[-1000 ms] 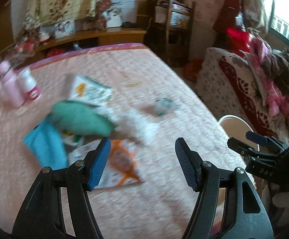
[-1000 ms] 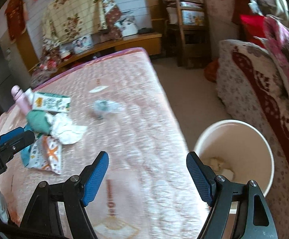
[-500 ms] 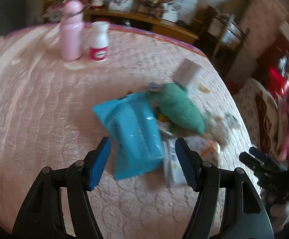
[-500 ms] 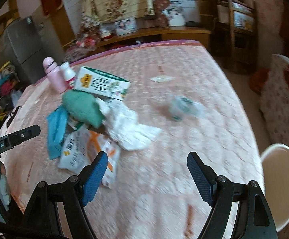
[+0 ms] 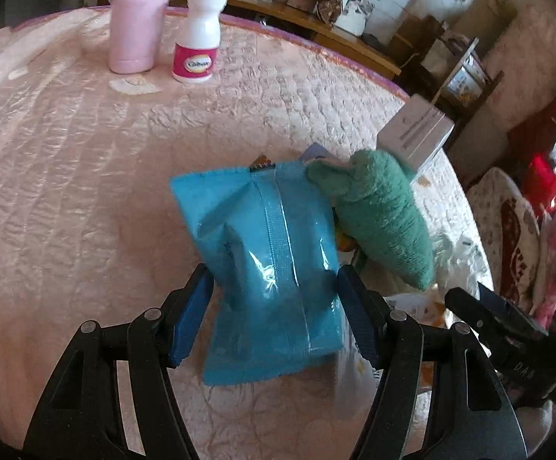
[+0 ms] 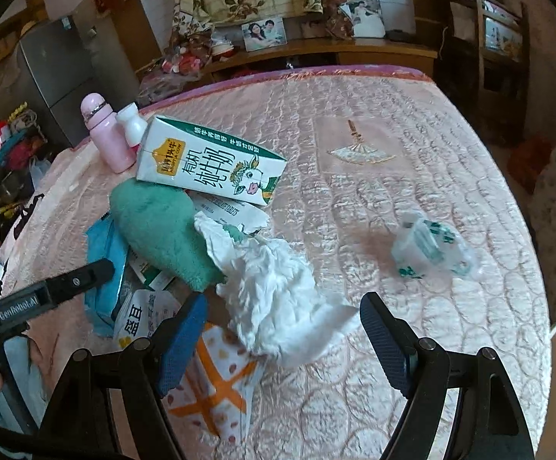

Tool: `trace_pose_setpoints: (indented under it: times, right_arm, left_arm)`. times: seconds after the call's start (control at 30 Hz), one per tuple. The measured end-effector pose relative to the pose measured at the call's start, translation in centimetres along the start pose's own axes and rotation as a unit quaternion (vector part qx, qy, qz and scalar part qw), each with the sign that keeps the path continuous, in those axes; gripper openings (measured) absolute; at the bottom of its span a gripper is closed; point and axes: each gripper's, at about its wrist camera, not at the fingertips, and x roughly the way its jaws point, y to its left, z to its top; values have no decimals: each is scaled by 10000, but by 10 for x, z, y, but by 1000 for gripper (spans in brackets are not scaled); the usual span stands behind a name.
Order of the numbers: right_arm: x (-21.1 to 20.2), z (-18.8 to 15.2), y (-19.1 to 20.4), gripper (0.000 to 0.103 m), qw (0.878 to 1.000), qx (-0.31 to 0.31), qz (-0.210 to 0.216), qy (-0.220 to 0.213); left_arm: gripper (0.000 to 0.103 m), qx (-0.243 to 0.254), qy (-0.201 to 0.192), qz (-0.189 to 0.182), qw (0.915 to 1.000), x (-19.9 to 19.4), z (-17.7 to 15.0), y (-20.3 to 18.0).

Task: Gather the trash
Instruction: 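Grasp the blue tissue pack with left tool while right tool grasps crumpled white tissue, then carry the crumpled tissue and blue pack over the white bucket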

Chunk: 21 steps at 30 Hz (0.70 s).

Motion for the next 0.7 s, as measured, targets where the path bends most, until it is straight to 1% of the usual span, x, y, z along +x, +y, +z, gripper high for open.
trace_pose_setpoints:
  times: [0.1, 0.13, 0.17, 0.2, 0.23, 0.27, 0.37, 0.5, 0.6, 0.7]
  right_arm:
    - [9, 1, -2, 80, 10000, 27, 16, 80]
    - [11, 1, -3, 79, 9999, 47, 35, 90]
    - [12, 0, -3, 66, 9999, 71, 89, 89]
    - [13, 0, -4, 55, 9998, 94, 155, 104]
    - [14, -1, -5, 34, 9995, 136, 227, 148]
    - [14, -2, -5, 29, 9993, 179, 273, 166]
    - [1, -6, -7, 25, 9987, 277, 426, 2]
    - [-28, -9, -7, 25, 9981, 239, 481, -286]
    - [-48, -12, -4, 25, 9979, 112, 479, -416]
    - [-68, -19, -3, 25, 9975, 17, 455, -547]
  left_arm:
    - [66, 29, 101, 41, 9999, 8, 1, 1]
    - [65, 40, 153, -4, 9999, 9, 0, 2]
    - [56, 35, 173, -21, 9998, 9, 1, 2]
    - [52, 26, 182, -33, 9998, 8, 1, 3]
    - [51, 42, 191, -12, 9998, 5, 0, 5]
    - [50, 75, 172, -8, 9998, -1, -2, 5]
    - [49, 180, 67, -54, 9998, -20, -5, 6]
    - [49, 303, -74, -111, 9995, -46, -9, 4]
    - [49, 564, -262, -115, 9980, -68, -14, -6]
    - [49, 705, -271, -222, 9969, -78, -17, -19]
